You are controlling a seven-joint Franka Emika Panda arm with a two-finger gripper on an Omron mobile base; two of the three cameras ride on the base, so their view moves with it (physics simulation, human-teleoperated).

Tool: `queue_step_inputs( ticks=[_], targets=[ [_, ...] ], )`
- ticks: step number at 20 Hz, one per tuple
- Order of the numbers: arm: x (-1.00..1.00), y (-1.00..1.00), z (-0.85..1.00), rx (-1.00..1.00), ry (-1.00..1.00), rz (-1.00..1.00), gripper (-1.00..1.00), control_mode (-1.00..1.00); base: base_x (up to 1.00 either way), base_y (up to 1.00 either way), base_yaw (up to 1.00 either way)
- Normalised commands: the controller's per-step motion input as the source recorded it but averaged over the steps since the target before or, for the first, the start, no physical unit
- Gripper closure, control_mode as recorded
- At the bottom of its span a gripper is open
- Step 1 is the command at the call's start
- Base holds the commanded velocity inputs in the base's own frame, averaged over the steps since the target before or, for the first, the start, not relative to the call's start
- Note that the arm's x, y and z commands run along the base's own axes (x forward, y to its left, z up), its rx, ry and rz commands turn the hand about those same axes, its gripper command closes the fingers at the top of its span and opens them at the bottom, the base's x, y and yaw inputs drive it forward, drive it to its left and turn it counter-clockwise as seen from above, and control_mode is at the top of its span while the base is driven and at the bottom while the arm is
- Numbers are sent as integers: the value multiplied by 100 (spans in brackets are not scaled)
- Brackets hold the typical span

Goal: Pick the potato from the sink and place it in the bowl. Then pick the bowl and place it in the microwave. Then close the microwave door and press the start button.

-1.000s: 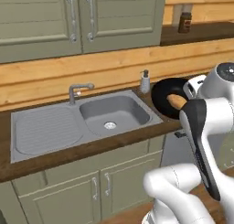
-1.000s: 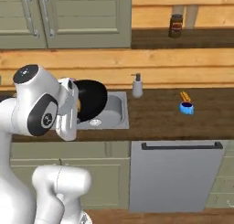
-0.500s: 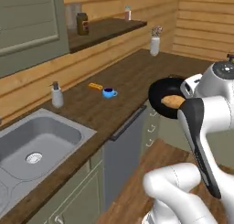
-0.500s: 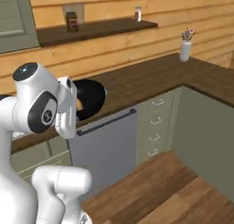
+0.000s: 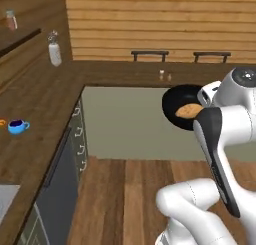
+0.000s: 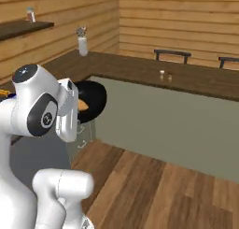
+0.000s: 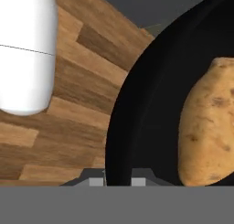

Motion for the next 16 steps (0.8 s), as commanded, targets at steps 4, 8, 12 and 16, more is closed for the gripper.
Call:
queue_step_inputs(
  ticks=[4, 8, 12, 16],
  targets=[
    [0, 0, 0, 0, 0, 0, 100, 100, 5, -84, -67],
    [0, 0, 0, 0, 0, 0, 100, 100, 4, -94, -59],
    [0, 0, 0, 0, 0, 0, 100, 100, 17, -80, -62],
    [0, 0, 0, 0, 0, 0, 100, 100, 32, -47, -72]
  ],
)
